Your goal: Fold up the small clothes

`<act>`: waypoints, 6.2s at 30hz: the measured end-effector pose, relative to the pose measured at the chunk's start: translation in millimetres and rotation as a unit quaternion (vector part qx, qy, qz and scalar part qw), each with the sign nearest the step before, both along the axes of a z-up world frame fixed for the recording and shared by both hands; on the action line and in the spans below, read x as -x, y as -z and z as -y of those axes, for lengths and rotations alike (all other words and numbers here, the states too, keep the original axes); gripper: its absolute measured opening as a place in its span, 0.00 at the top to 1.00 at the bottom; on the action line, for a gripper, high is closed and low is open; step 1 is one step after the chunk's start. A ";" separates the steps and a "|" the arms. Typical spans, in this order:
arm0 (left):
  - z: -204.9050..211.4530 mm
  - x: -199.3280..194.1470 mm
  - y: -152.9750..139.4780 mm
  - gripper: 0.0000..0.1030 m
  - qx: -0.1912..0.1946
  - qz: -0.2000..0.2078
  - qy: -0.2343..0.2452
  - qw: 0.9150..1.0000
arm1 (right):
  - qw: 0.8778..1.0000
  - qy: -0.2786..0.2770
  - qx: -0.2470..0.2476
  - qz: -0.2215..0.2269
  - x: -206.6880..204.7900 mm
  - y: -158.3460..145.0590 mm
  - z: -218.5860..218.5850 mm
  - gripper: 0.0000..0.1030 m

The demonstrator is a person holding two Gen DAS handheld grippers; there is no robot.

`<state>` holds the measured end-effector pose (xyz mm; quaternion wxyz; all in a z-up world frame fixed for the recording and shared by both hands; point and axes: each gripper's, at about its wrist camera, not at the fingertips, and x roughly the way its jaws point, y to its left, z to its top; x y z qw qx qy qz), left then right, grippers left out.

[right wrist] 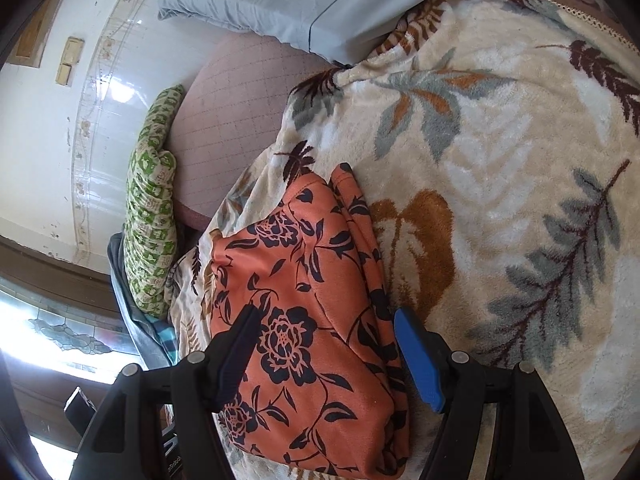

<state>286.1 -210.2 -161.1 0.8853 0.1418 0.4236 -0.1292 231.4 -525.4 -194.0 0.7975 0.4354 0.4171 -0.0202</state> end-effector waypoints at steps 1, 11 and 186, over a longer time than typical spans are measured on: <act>-0.2 -3.6 1.1 0.07 0.011 -0.008 0.003 1.000 | 1.000 0.002 -0.003 -0.002 0.7 1.9 2.4 0.29; -2.6 -53.9 28.6 0.07 0.136 -0.127 0.042 0.982 | 0.999 -0.007 -0.029 -0.021 -7.4 25.2 13.7 0.29; -264.1 242.0 -194.9 0.04 0.109 0.175 -0.146 0.968 | 0.899 -0.119 0.371 0.198 231.0 -205.0 -326.2 0.40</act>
